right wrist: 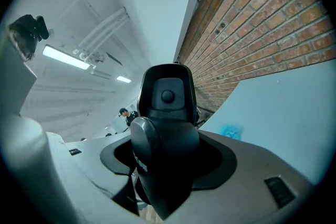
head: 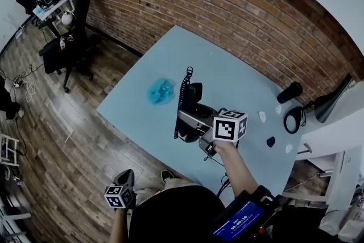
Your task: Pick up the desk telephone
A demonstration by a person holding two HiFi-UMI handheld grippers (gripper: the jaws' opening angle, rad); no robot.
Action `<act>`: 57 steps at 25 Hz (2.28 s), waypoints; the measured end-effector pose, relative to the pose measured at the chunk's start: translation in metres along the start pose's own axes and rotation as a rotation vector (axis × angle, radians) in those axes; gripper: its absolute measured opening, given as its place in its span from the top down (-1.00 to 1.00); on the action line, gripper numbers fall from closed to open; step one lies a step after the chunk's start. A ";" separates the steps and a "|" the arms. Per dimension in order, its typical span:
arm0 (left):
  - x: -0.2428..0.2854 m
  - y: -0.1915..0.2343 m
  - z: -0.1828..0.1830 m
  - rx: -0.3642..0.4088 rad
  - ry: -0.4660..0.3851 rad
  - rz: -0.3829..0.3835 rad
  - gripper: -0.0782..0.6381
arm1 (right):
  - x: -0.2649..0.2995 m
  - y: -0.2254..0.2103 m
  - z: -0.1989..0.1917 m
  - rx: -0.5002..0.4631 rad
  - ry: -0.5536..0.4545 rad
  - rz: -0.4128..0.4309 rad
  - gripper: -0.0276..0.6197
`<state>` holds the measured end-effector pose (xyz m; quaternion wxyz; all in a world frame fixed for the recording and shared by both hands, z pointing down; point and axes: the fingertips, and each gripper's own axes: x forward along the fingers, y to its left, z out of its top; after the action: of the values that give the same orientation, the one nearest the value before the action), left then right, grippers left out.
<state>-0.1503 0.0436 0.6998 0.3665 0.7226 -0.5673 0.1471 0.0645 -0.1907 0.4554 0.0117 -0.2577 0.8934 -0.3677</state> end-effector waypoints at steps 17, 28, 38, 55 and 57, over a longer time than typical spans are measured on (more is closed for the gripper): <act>0.014 -0.069 0.080 0.167 -0.113 -0.153 0.76 | -0.021 0.004 -0.029 0.222 -0.021 0.038 0.06; 0.010 -0.132 0.145 0.293 -0.232 -0.307 0.76 | -0.037 0.012 -0.036 0.298 -0.094 0.061 0.06; 0.018 -0.167 0.153 0.364 -0.167 -0.479 0.76 | -0.060 -0.020 -0.056 0.506 -0.225 -0.017 0.06; -0.009 -0.170 0.163 0.448 -0.062 -0.713 0.76 | -0.080 0.005 -0.088 0.718 -0.525 -0.124 0.06; -0.012 -0.175 0.163 0.461 -0.055 -0.745 0.76 | -0.086 0.010 -0.090 0.719 -0.557 -0.133 0.06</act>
<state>-0.0248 -0.0464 0.5168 0.2084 0.9445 -0.2298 0.1081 0.1158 -0.0854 0.4996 0.3167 -0.3831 0.6534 -0.5710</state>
